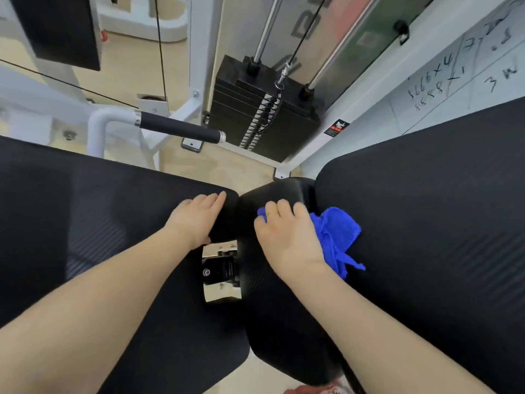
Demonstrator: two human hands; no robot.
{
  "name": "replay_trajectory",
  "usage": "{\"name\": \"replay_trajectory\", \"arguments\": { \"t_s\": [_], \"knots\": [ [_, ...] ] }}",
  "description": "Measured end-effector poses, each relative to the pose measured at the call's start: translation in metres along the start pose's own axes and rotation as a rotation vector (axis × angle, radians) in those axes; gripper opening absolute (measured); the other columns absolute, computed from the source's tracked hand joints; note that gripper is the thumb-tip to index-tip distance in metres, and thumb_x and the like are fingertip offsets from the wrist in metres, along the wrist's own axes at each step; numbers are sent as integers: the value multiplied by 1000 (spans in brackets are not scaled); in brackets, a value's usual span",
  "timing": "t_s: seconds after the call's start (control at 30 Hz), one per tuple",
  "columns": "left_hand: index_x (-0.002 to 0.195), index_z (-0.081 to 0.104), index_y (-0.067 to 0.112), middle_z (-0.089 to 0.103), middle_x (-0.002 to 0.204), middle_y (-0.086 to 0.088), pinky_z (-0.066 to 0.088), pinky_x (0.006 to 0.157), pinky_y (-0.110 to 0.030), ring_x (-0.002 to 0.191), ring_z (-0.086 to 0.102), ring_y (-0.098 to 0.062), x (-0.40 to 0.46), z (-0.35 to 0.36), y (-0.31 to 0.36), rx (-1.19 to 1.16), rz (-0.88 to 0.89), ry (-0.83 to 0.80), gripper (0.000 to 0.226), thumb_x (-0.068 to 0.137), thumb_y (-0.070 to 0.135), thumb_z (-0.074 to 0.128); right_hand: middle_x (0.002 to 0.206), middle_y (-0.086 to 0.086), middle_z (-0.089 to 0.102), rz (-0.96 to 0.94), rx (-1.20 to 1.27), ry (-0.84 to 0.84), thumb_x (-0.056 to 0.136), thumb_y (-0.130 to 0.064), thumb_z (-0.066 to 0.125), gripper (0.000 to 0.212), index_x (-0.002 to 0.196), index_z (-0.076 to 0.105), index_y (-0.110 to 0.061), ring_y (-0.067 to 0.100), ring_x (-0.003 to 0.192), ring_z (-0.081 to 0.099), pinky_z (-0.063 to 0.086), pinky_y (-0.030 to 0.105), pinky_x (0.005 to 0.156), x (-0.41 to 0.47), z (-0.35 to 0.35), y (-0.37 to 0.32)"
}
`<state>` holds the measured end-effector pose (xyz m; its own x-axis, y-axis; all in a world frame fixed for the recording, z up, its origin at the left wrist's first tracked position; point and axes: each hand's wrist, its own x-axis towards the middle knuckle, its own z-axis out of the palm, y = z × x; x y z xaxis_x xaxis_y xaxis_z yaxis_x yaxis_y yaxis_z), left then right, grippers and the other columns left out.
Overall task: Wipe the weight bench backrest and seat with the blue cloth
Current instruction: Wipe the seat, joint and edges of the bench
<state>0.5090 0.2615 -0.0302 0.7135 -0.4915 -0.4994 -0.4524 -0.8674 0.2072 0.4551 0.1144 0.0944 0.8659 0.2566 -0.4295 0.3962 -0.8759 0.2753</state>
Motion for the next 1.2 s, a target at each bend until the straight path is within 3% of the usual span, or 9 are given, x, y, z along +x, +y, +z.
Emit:
{"name": "replay_trajectory", "arguments": {
  "t_s": [0.23,0.37,0.57,0.7,0.83,0.93,1.03,1.13,1.2],
  "knots": [
    [148,-6,15,0,157,-17,12,117,-46,146,3,-31,-2,6,-19,164,-214,-24,102,80,49,62,120,11,44,197,31,70,86,-11,48,16,99,57,-13,26,98,42,27,34,70,8,1,-9],
    [149,-1,14,-4,157,-17,9,118,-47,146,-1,-32,0,2,-19,168,-218,-85,100,80,51,61,81,9,61,154,50,51,54,-4,72,14,64,63,-10,26,68,52,36,33,57,-16,9,-13],
    [149,3,14,-2,157,-16,9,118,-47,146,0,-33,4,5,-18,155,-246,-76,100,78,47,65,117,6,47,181,-7,131,91,-10,40,22,108,54,-14,26,101,41,28,34,75,44,0,1],
    [149,2,13,-3,157,-16,8,118,-47,146,-1,-33,3,4,-16,136,-249,-91,100,78,45,66,113,9,52,225,105,60,85,-8,50,18,99,61,-11,27,95,46,35,36,77,20,5,-11],
    [149,2,13,-4,157,-16,7,118,-47,146,-2,-33,4,4,-14,125,-261,-87,101,78,44,67,63,6,55,144,105,27,48,-3,73,15,53,61,-11,26,60,49,36,33,53,-8,10,-21],
    [149,2,14,-5,158,-15,5,118,-47,146,-3,-32,5,6,-17,99,-257,-84,101,78,44,67,91,5,58,82,61,41,74,-8,62,10,82,65,-14,27,89,48,36,36,71,25,2,-5],
    [149,2,15,-5,158,-14,5,118,-46,146,-4,-32,6,9,-18,94,-265,-71,100,78,43,67,113,5,52,234,59,96,88,-5,43,27,106,61,-14,28,107,41,32,35,84,66,-7,4],
    [148,3,14,-4,158,-14,5,118,-46,146,-3,-31,5,7,-16,84,-267,-78,101,77,43,68,111,7,51,285,113,79,86,-5,44,25,103,62,-10,28,103,45,35,35,81,58,-5,0],
    [148,4,13,-4,157,-15,5,118,-47,146,-3,-32,4,5,-14,79,-272,-75,101,77,43,69,92,10,57,295,137,139,73,-6,60,10,81,67,-8,29,82,53,39,36,66,31,5,-10]
  ]
}}
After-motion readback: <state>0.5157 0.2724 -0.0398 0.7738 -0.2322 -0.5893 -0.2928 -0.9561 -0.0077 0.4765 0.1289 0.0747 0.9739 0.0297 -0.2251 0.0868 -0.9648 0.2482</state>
